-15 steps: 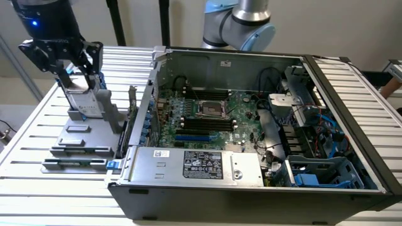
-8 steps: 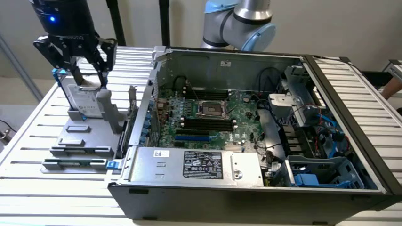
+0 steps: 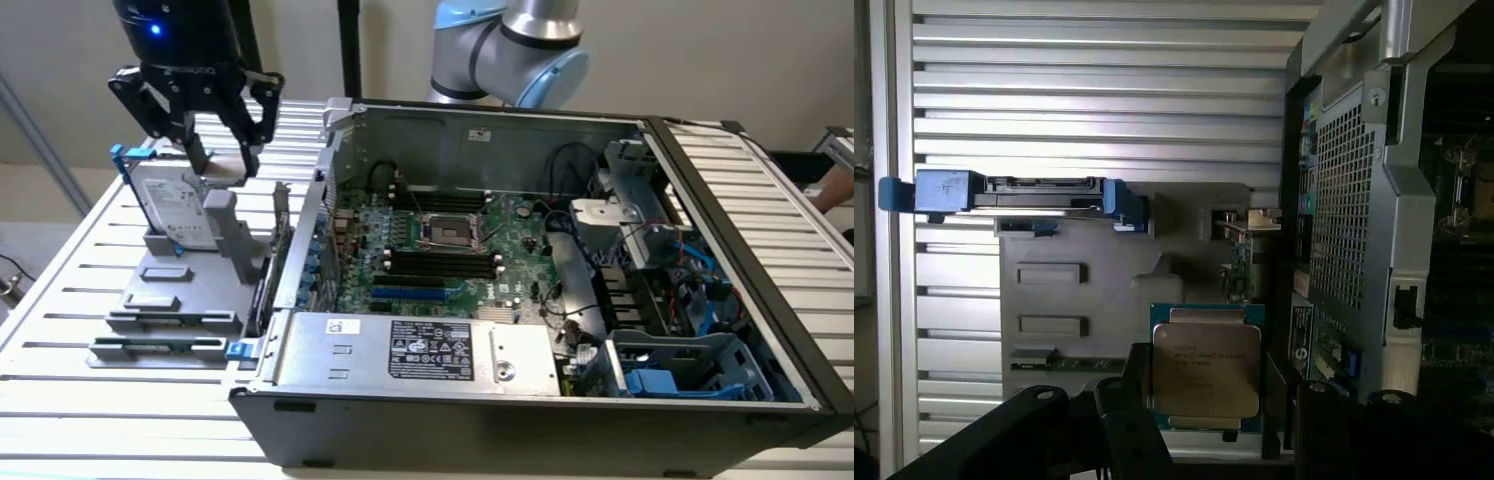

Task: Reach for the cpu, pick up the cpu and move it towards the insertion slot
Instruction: 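Pick up the cpu and move it towards the insertion slot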

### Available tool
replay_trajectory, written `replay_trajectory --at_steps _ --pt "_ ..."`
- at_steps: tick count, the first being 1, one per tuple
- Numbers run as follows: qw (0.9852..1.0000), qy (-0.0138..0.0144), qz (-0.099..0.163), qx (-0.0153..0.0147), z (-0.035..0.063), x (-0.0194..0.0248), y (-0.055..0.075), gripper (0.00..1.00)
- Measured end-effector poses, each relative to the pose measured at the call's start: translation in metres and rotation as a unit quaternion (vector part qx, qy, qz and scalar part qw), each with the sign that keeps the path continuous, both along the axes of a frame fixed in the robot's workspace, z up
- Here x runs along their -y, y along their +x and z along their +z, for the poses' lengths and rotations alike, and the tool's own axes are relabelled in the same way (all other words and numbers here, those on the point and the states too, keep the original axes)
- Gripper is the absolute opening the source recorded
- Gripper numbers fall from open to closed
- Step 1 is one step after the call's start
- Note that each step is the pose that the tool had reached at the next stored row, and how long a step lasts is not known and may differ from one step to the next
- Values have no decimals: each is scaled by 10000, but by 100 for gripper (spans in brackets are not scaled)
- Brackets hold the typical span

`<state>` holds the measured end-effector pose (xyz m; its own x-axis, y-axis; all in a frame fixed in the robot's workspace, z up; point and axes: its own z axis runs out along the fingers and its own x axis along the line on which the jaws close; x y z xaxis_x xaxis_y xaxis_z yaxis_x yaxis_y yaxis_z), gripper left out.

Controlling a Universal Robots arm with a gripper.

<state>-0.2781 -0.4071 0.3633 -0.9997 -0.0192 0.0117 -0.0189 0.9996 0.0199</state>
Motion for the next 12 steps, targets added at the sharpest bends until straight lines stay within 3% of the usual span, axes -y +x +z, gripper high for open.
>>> replay_trajectory --at_steps 12 --pt "10000 9 0 0 94 -27 527 54"
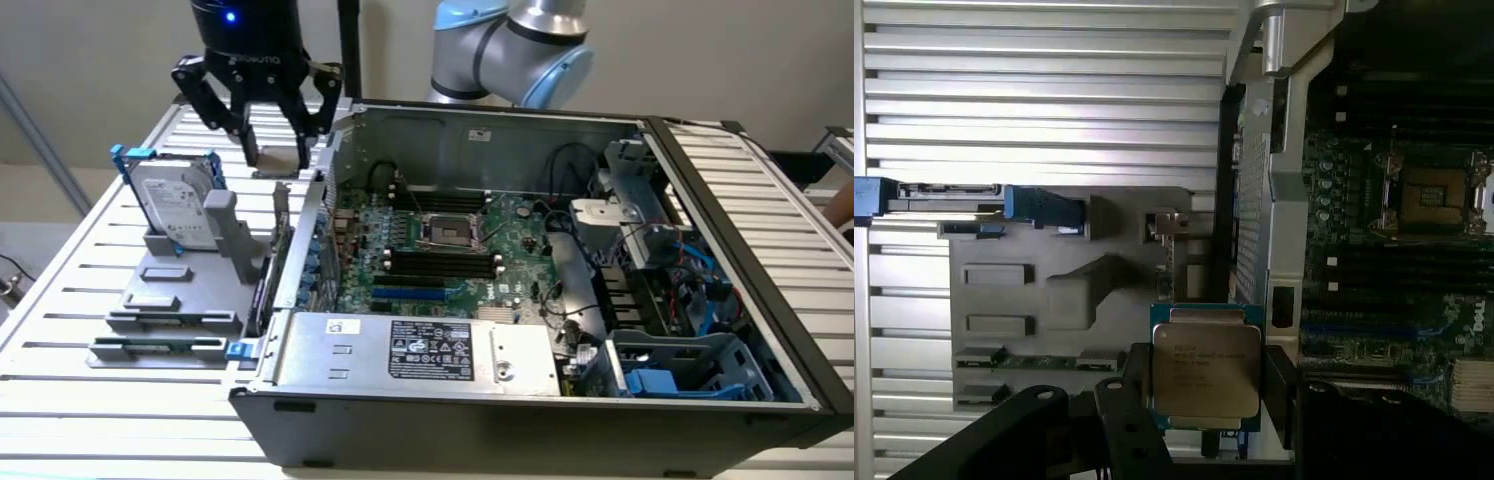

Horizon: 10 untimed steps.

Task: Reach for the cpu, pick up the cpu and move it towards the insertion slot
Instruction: 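Pick up the cpu and move it towards the insertion slot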

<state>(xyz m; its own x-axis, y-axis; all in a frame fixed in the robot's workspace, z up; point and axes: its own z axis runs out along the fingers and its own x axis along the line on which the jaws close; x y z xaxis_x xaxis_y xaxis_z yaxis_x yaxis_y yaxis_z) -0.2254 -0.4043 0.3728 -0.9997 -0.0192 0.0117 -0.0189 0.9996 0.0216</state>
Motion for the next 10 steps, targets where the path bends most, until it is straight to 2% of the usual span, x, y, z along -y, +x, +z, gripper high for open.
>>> replay_trajectory --at_steps 10 --pt "10000 20 -1 -1 13 -26 456 54"
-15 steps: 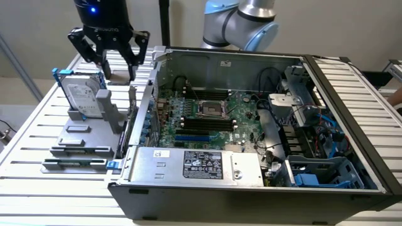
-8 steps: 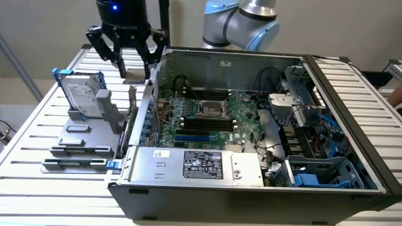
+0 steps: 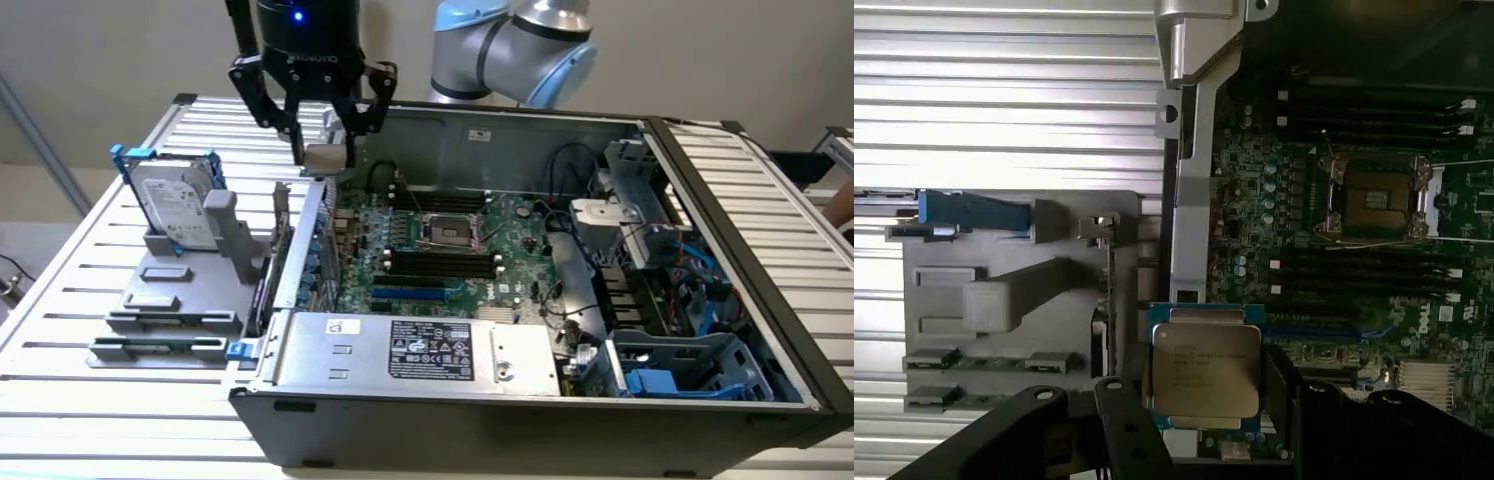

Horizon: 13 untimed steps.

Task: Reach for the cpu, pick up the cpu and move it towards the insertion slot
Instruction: 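Pick up the cpu and move it towards the insertion slot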

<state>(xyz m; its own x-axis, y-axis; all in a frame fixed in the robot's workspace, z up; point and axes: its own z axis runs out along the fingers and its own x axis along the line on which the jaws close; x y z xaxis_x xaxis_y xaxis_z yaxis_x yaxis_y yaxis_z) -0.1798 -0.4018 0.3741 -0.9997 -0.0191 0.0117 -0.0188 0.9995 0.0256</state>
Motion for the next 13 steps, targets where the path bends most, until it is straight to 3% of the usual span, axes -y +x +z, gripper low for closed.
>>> replay_trajectory --at_steps 7,13 --pt "10000 14 1 0 0 -32 313 54" --pt "10000 15 0 -1 0 -90 546 54"
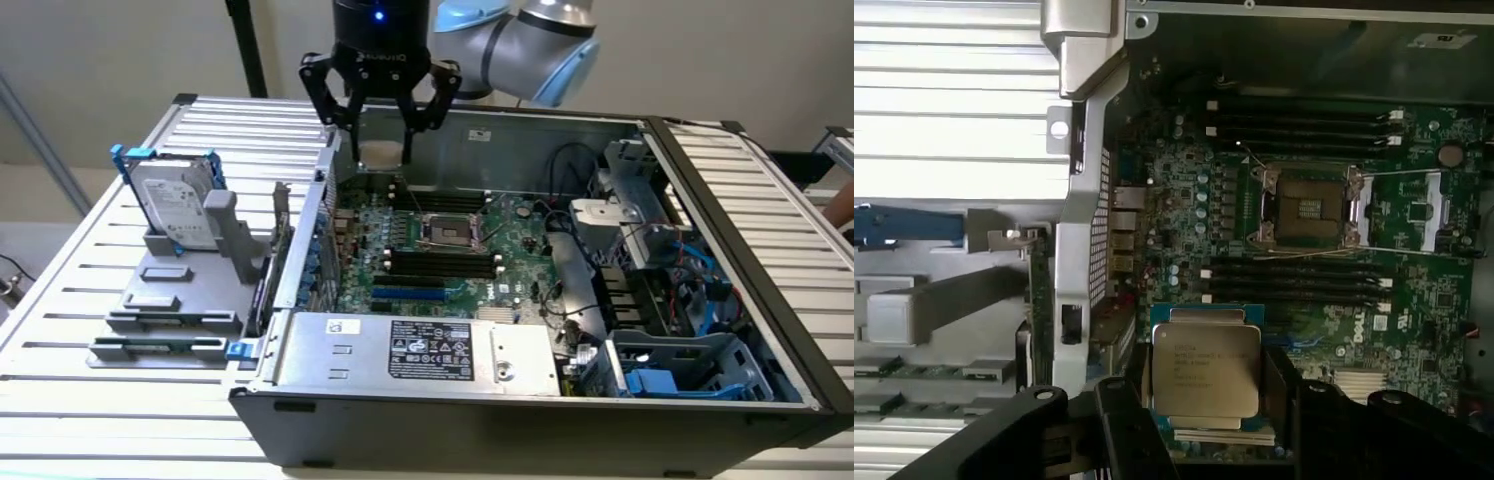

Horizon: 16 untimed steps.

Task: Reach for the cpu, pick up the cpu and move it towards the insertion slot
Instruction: 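Pick up the cpu and move it towards the insertion slot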

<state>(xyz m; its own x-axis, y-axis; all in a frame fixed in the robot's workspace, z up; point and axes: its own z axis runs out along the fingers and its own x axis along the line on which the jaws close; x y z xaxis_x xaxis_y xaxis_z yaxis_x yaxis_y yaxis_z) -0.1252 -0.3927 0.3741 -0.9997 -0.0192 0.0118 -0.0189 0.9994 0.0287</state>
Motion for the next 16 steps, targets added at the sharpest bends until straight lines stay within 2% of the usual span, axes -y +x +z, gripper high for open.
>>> replay_trajectory --at_steps 11,16 --pt "10000 0 0 -1 -1 -163 358 54" --pt "10000 0 0 -3 -3 -255 509 54"
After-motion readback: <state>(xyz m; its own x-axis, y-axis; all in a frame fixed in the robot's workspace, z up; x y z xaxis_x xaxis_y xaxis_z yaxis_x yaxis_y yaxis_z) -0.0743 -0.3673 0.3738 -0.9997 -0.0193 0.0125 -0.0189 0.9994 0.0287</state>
